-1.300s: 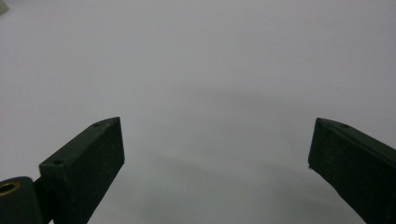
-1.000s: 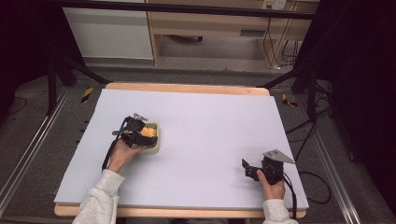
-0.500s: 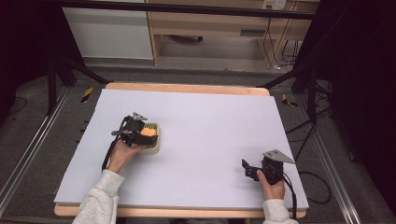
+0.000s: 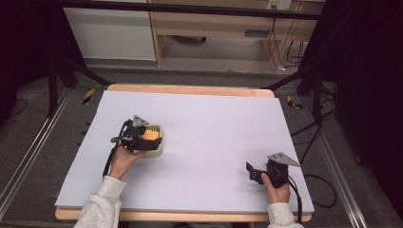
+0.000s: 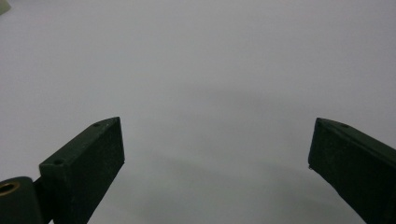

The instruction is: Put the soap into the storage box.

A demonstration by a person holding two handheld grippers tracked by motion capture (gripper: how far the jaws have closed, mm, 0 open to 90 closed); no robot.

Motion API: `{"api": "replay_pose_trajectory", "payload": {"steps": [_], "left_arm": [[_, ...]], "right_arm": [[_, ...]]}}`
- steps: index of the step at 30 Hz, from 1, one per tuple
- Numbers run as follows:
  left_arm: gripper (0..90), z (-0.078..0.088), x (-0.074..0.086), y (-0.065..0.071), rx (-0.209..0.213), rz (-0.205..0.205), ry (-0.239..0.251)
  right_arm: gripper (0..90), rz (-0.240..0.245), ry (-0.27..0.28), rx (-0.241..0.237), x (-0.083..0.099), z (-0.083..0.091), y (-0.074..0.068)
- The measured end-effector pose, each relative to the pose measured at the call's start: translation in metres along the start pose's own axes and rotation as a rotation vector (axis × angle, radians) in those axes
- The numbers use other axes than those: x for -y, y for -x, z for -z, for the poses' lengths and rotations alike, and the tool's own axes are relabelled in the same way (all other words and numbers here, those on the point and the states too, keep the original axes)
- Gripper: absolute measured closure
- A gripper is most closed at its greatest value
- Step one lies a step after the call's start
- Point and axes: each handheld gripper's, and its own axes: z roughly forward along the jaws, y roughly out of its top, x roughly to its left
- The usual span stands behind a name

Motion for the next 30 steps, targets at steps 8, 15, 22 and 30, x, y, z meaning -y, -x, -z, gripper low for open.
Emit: {"api": "replay_pose_trajectory", "payload": {"steps": [8, 15, 22, 30], "left_arm": [[23.5, 0.011, 0.011, 0.013, 0.001, -0.010, 0.023], [25.1, 0.024, 0.022, 0.015, -0.004, 0.000, 0.064], [27.9, 0.033, 0.035, 0.015, -0.023, 0.010, 0.093], [33.1, 0.047, 0.062, 0.007, -0.050, 0.034, 0.101]], "right_arm": [[4.1, 0.001, 0.001, -0.001, 0.000, 0.000, 0.000], [4.1, 0.000, 0.002, -0.004, 0.000, 0.000, 0.000], [4.1, -0.012, 0.005, -0.011, 0.000, 0.001, 0.001], [4.1, -0.010, 0.009, -0.010, 0.000, 0.001, 0.002]]}}
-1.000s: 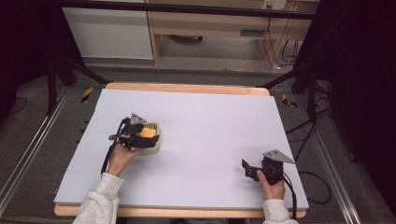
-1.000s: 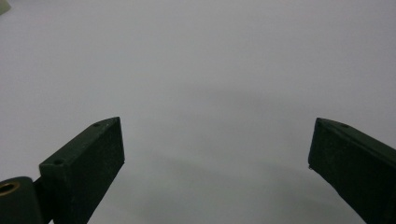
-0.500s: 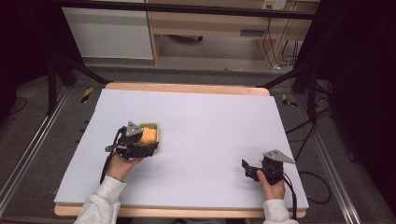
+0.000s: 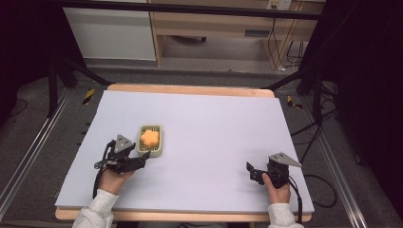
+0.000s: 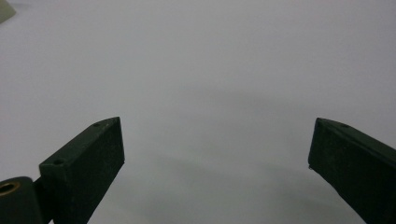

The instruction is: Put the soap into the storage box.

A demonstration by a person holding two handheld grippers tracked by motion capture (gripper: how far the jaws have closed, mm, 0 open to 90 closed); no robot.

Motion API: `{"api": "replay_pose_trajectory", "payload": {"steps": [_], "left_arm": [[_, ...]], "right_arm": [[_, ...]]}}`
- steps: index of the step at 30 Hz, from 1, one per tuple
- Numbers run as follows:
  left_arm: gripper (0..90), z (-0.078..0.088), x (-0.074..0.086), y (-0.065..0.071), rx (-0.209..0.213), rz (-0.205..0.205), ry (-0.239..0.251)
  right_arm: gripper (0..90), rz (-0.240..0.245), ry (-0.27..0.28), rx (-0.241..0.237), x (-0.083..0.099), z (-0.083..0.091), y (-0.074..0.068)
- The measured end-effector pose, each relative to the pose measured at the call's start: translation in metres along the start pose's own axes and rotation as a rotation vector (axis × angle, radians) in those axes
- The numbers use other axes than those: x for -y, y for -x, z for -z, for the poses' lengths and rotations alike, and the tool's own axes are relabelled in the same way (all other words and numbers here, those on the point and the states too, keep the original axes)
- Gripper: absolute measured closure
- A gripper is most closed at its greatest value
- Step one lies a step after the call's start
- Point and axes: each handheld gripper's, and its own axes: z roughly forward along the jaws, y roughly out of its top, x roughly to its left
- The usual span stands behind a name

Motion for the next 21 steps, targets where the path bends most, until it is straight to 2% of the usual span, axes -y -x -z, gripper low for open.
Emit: {"api": "replay_pose_trajectory", "payload": {"steps": [4, 6, 8, 14, 15, 16, 21], "left_arm": [[33.4, 0.012, 0.012, -0.004, -0.035, -0.004, 0.001], [33.4, 0.014, 0.014, -0.005, -0.037, -0.003, 0.003], [33.1, 0.017, 0.021, -0.009, -0.038, 0.023, 0.010], [30.5, 0.020, 0.033, -0.016, -0.065, 0.042, -0.007], [30.0, 0.020, 0.033, -0.016, -0.065, 0.042, -0.007], [29.4, 0.019, 0.035, -0.019, -0.068, 0.065, -0.007], [25.6, 0.018, 0.037, -0.025, -0.095, 0.087, -0.010]], "right_arm": [[4.1, -0.005, -0.001, -0.002, 0.000, 0.000, 0.000], [4.1, -0.005, -0.001, -0.002, 0.000, 0.001, 0.000], [4.1, -0.006, 0.000, -0.002, 0.000, 0.001, 0.000], [4.1, -0.014, 0.001, -0.001, 0.000, 0.001, 0.001], [4.1, -0.014, 0.001, -0.001, 0.000, 0.001, 0.001], [4.1, -0.016, 0.001, -0.003, 0.000, 0.001, 0.001], [4.1, -0.016, 0.001, -0.005, 0.000, 0.001, 0.001]]}}
